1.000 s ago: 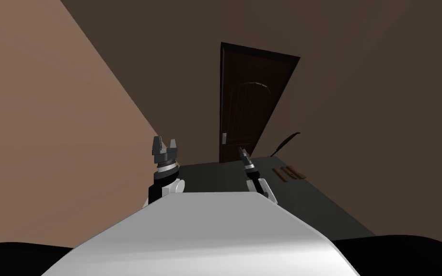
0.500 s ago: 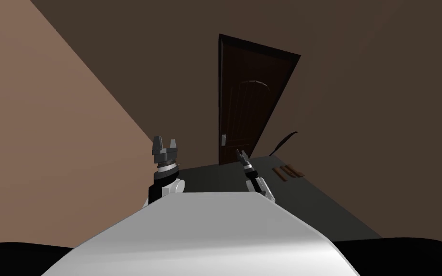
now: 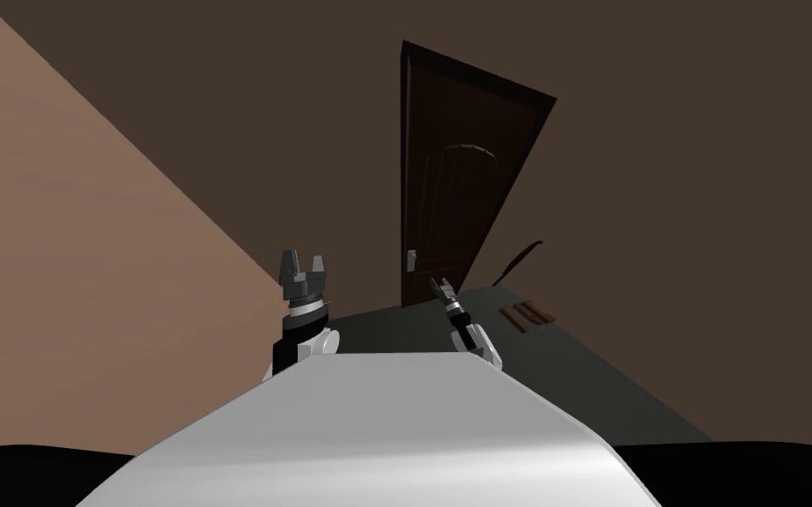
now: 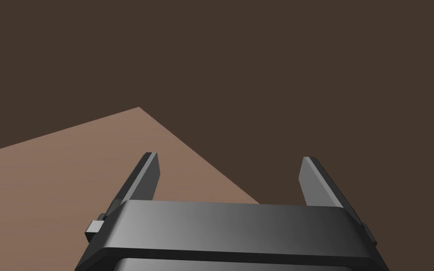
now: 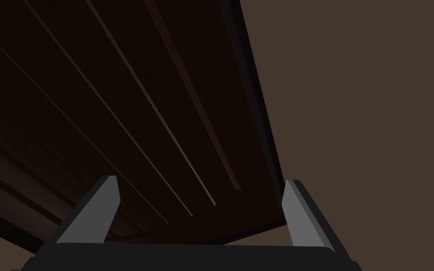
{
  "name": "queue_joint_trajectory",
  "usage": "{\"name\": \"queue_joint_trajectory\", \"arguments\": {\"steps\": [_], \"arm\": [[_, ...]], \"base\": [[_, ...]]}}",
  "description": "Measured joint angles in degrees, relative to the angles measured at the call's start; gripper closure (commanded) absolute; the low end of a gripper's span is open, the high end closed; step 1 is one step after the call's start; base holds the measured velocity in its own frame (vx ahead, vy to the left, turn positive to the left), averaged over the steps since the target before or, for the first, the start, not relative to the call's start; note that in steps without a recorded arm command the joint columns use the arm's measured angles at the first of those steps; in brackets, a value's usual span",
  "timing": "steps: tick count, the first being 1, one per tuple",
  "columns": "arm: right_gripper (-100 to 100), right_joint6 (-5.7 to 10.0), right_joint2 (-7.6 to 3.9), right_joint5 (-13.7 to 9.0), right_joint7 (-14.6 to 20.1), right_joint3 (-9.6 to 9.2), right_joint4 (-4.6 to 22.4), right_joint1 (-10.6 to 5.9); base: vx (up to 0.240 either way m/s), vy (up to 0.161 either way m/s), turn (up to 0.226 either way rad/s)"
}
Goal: Pull the door open
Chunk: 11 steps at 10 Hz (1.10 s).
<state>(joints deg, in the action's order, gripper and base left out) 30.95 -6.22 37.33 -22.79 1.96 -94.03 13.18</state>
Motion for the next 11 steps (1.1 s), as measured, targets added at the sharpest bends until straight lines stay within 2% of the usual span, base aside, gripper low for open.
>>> {"name": "queue_joint_trajectory", "arguments": {"steps": [3,5,6,11], "arm": [[-100,0.33,0.32,3.63,-2.44,0.36,3.14,-1.04],[-100,-0.03,0.24,6.48,-3.95,0.57,5.50,-2.45],[-100,-0.05,-0.21,7.70,-4.44,0.83,6.50,-2.92],[-100,-0.02,-0.01,13.32,-7.81,1.35,11.04,-4.80]], "base": [[0.138,0.080,-0.090],[0.162,0.092,-0.107],[0.175,0.129,-0.088],[0.172,0.104,-0.081]]}}
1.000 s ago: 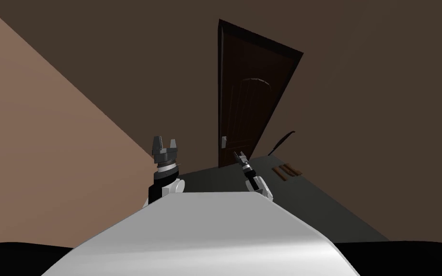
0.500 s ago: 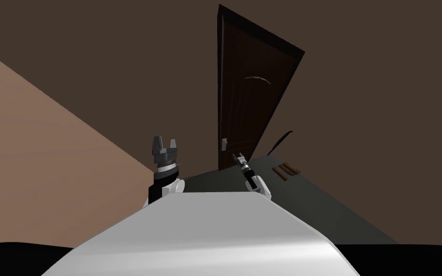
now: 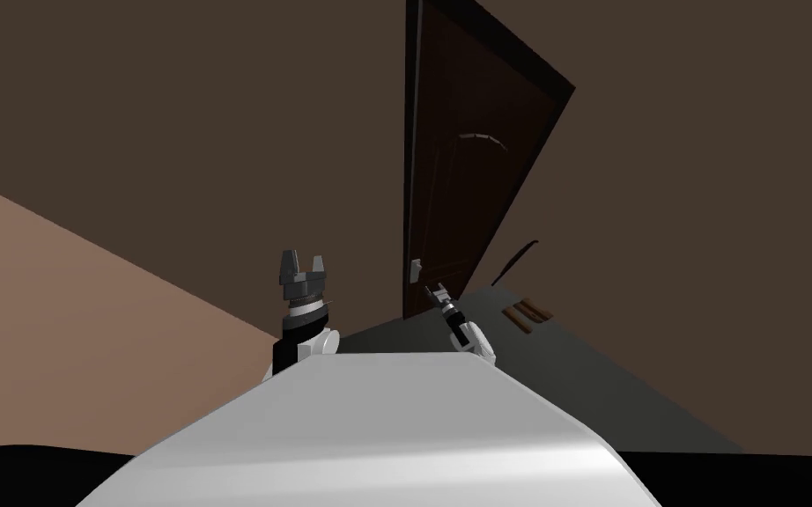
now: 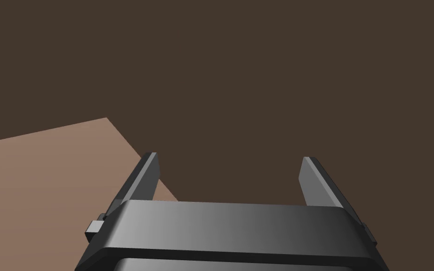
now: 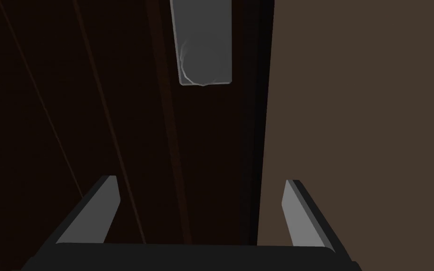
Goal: Pull the door open
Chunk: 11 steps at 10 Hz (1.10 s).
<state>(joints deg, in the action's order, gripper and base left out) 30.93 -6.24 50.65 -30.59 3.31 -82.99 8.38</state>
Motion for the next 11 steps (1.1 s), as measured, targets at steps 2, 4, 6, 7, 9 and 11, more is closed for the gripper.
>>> {"name": "queue_joint_trajectory", "arguments": {"steps": [2,4,6,7,9,11], "arm": [[-100,-0.12,0.02,1.84,-1.08,0.18,1.70,-0.93],[-100,-0.13,-0.03,3.10,-1.75,0.30,2.61,-1.28],[-100,-0.57,0.49,3.12,-2.39,0.78,3.24,-2.01],[-100,-1.38,1.16,3.06,-3.30,1.45,3.82,-2.84],[-100,-2.60,2.41,2.87,-5.00,2.69,5.11,-4.29],[-100,-3.97,4.24,2.61,-7.24,4.30,6.67,-5.99]], "base": [[0.179,0.065,-0.050],[0.108,0.052,-0.029],[-0.015,0.023,0.273],[-0.017,0.016,0.160],[0.017,0.002,0.203],[0.092,-0.054,0.207]]}}
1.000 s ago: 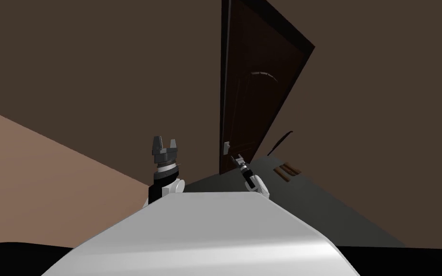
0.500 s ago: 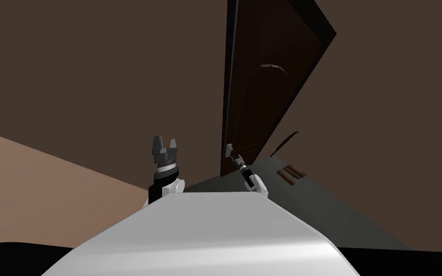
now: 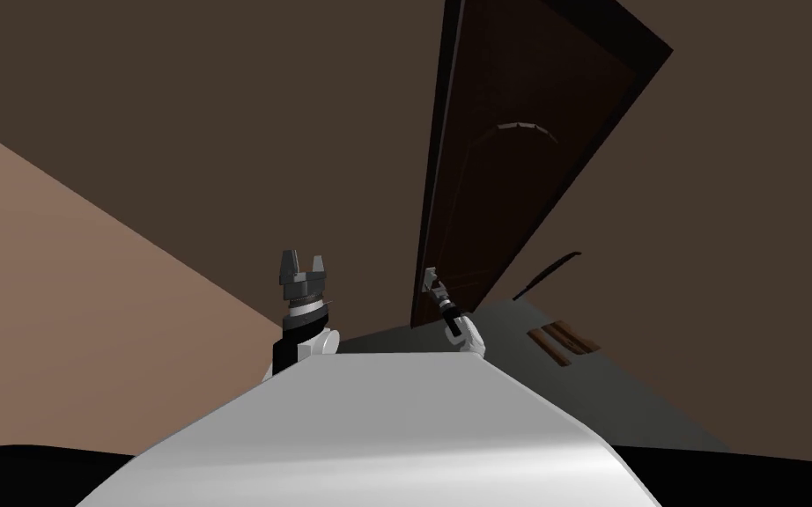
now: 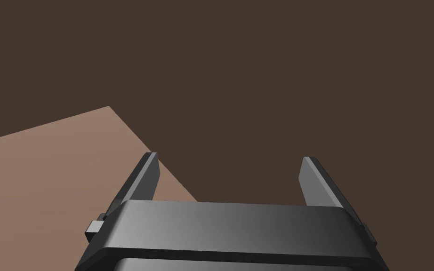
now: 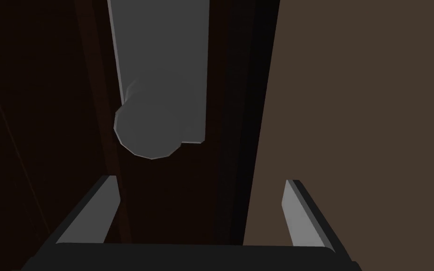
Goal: Pull the door open
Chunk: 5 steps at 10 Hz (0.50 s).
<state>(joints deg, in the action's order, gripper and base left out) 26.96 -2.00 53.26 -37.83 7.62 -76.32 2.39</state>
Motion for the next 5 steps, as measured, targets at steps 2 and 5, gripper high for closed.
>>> {"name": "queue_joint_trajectory", "arguments": {"steps": [2,5], "arm": [[-100,-1.69,2.07,-0.19,-2.09,1.55,1.83,-2.24],[100,-2.90,4.23,-0.35,-4.05,2.78,3.07,-3.61]], "base": [[0.108,-0.097,0.136],[0.047,-0.064,0.026]]}}
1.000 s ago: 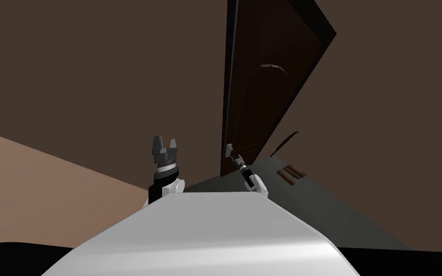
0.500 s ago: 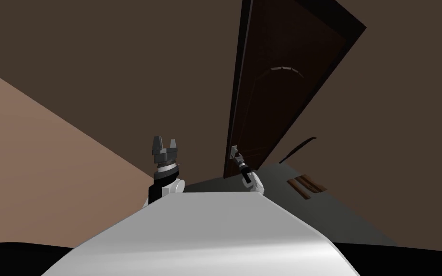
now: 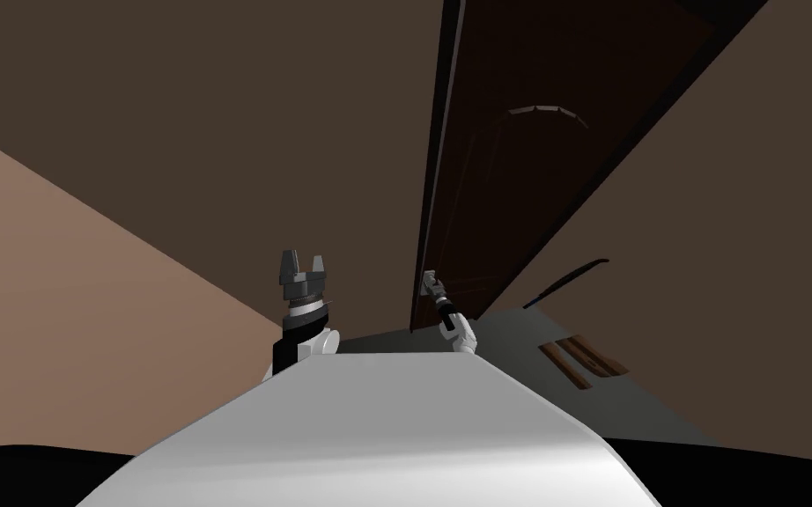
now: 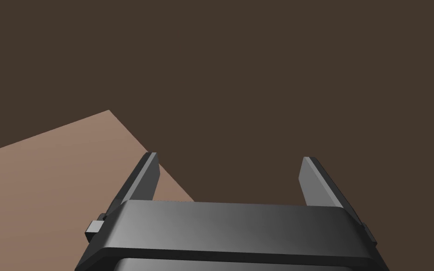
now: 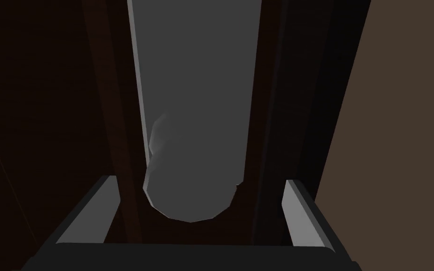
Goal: Pull the door open
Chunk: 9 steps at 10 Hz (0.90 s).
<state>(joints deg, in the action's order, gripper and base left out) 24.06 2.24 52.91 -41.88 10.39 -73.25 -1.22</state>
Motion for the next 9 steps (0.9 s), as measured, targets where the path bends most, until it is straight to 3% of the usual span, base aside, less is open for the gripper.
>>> {"name": "queue_joint_trajectory", "arguments": {"steps": [6,9], "arm": [[100,-0.06,-0.25,-0.02,0.16,0.19,-0.04,0.10],[100,-2.43,-1.80,2.96,-3.75,-0.20,-0.16,-0.17]], "base": [[-0.009,0.006,0.012],[-0.057,-0.015,0.115]]}}
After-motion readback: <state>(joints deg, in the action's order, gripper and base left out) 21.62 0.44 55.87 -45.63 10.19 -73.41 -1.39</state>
